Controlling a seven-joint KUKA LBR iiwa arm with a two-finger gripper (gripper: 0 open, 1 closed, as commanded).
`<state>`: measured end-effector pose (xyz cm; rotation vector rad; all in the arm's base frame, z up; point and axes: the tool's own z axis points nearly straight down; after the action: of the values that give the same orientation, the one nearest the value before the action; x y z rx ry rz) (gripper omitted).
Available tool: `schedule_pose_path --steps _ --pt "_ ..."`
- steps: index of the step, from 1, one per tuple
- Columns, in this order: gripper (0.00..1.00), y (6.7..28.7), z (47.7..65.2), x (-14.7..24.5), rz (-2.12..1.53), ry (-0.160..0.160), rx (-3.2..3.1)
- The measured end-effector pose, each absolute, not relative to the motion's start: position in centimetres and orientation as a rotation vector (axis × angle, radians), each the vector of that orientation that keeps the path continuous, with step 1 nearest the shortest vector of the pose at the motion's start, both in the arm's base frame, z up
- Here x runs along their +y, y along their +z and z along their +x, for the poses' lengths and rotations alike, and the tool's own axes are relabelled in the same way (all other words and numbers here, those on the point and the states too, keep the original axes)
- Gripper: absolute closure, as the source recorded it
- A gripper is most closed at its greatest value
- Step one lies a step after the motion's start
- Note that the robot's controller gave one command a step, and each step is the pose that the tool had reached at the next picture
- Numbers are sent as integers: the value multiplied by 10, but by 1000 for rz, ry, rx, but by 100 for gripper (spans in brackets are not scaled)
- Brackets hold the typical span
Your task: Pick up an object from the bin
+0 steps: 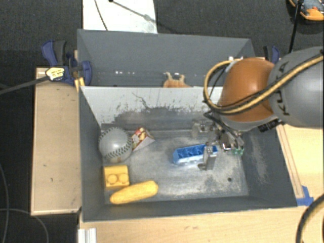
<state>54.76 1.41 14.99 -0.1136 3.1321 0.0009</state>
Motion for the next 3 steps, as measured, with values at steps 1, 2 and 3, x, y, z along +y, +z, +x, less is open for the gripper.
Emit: schedule_pose_path --steps 1,2,3 --pt "0 107 561 19 -155 0 3133" --pt "100 91 571 10 -170 0 3132" --pt "100 91 571 10 -171 0 3132"
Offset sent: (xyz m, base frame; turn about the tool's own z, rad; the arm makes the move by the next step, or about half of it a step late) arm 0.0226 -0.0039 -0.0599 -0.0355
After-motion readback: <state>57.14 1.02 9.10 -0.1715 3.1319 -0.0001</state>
